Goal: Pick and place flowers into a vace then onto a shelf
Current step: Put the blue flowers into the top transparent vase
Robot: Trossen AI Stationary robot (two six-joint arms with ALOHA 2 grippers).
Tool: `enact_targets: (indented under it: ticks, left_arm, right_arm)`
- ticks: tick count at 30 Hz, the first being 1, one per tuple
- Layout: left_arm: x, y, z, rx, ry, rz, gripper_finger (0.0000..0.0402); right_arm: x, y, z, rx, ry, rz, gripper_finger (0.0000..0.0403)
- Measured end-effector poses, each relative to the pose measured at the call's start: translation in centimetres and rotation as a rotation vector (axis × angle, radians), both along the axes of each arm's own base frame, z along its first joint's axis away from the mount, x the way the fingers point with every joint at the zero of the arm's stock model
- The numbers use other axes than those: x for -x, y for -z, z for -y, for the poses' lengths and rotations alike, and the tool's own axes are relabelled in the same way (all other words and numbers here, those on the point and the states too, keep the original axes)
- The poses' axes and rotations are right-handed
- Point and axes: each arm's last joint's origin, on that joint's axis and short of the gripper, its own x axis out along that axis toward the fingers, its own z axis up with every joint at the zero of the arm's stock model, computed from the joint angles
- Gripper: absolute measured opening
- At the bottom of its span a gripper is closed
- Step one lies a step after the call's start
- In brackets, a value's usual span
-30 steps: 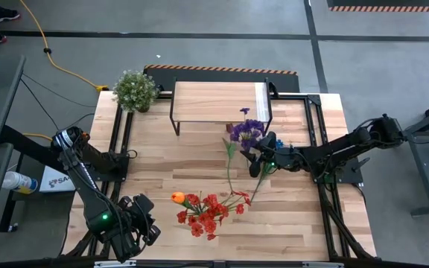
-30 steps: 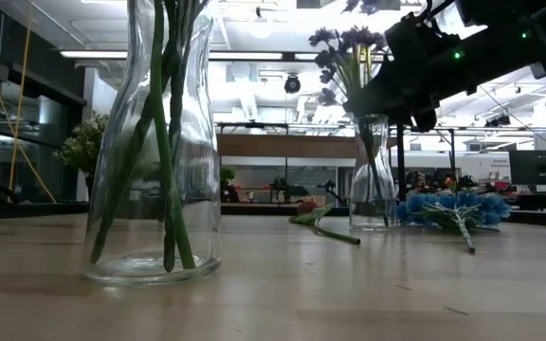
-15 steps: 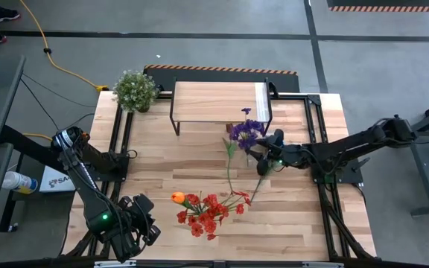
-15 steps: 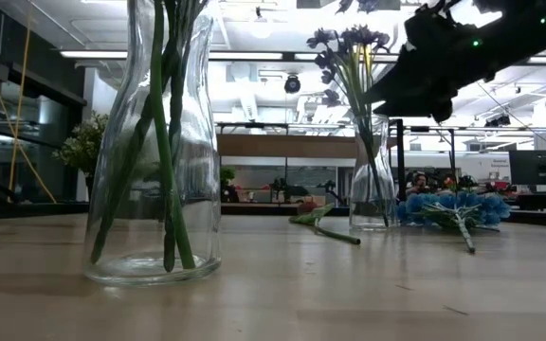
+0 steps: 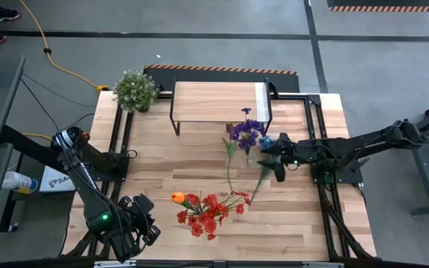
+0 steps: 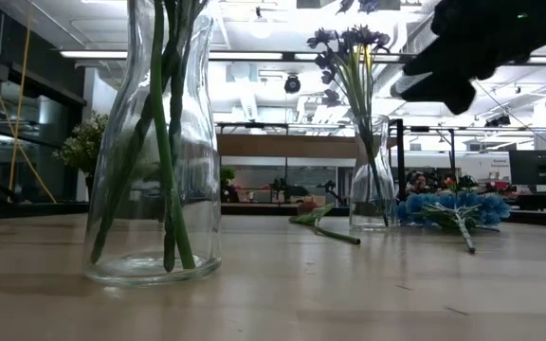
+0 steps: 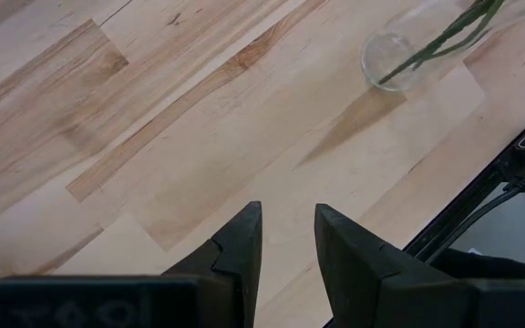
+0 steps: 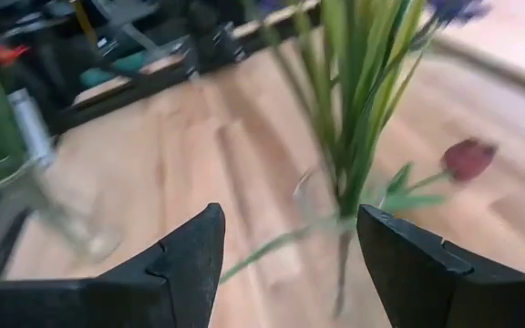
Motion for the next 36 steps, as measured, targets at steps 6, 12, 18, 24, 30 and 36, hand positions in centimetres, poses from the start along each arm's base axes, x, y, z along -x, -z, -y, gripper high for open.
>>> enact_targets:
  ticks: [6,12,18,24,30,36]
  left_arm:
    - [0.0,0.0,0.0,0.0,0.0,0.0,0.0138]
    - [0.0,0.0,0.0,0.0,0.0,0.0,0.0138]
    - [0.0,0.0,0.0,0.001,0.0,0.001,0.0138]
    - [0.0,0.0,0.0,0.001,-0.001,0.001,0.0138]
    - [0.0,0.0,0.0,0.001,0.0,0.001,0.0138]
    - [0.0,0.0,0.0,0.001,-0.001,0.001,0.0138]
  right_arm:
    - [2.0,-0.3,-0.2,-0.18,-0.096,-0.048,0.0238]
    - [2.9,-0.4,-0.5,-0.325,-0.192,-0.08,0.0238]
    - [3.1,-0.2,-0.9,-0.474,-0.276,-0.141,0.0238]
    - [3.2,-0.3,-1.0,-0.605,-0.287,-0.173,0.0238]
    - [3.2,-0.1,-1.0,-0.689,-0.237,-0.205,0.0238]
    - [3.4,0.2,-1.0,-0.775,-0.189,-0.256,0.0238]
